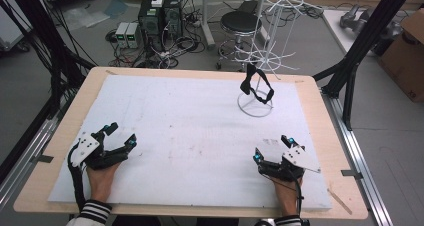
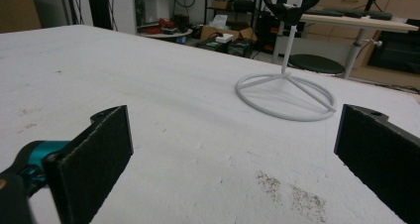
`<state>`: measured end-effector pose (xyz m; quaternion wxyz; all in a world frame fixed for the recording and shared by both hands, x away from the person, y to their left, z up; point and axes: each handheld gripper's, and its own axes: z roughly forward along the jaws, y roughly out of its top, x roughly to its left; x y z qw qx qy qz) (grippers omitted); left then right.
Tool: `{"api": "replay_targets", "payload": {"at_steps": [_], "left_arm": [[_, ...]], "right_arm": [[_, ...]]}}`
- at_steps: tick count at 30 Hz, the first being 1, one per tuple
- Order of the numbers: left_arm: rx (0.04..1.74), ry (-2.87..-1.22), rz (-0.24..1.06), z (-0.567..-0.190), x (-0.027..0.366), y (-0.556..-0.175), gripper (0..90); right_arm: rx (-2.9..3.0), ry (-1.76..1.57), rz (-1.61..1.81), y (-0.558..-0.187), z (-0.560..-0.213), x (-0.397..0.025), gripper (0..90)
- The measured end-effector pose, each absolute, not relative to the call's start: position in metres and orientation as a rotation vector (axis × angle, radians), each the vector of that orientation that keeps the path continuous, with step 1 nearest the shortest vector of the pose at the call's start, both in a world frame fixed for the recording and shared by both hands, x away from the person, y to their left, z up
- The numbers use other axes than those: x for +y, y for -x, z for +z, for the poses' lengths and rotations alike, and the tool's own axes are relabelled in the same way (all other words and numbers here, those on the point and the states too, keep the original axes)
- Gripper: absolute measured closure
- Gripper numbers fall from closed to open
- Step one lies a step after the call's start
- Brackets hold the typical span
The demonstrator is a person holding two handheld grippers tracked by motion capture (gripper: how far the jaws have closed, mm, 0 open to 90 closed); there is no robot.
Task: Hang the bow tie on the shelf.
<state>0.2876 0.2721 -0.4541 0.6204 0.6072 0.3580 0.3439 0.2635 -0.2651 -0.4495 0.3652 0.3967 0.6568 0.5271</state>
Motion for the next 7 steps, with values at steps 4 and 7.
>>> {"api": "replay_targets", "payload": {"at_steps": [4,7], "left_arm": [[0.822,-1.396,0.791,-0.4542,0.2718,-0.2875,19.0],[0.819,-1.399,0.794,-0.4543,0.2717,-0.2873,18.7]], "right_arm": [[1.689,-1.007,1.351,-0.2632,-0.4499,-0.2642,0.5],[1.704,-1.016,1.340,-0.2649,-0.4498,-0.2634,0.5]]}}
